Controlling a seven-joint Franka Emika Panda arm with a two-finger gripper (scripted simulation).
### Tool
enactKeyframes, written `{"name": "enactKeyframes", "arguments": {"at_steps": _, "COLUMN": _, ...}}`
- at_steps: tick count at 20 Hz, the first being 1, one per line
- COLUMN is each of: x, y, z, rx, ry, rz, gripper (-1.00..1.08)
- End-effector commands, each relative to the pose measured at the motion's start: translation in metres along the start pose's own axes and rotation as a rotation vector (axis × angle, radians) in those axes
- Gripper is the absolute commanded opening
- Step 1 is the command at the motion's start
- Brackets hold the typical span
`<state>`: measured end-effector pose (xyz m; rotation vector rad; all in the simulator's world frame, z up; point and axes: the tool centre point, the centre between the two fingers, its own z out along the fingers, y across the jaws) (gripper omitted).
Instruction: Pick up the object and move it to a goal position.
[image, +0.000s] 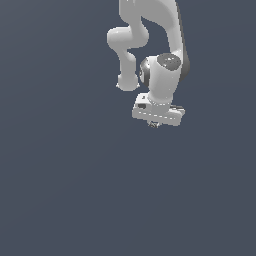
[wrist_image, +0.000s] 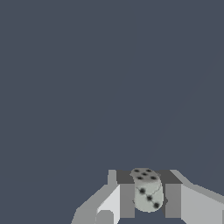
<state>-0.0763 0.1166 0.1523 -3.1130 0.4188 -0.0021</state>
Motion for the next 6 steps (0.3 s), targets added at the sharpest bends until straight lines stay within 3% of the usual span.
{"name": "enactKeyframes", "arguments": {"at_steps": 1, "x": -0.0005, "y": -0.0011, "z": -0.0099, "rx": -0.001, "ry": -0.001, "rz": 0.0, "gripper": -1.0}}
{"name": "enactKeyframes", "arguments": {"at_steps": 6, "x": -0.0004, "y": -0.0021, "z": -0.017, "rx": -0.001, "ry": -0.001, "rz": 0.0, "gripper": -1.0}}
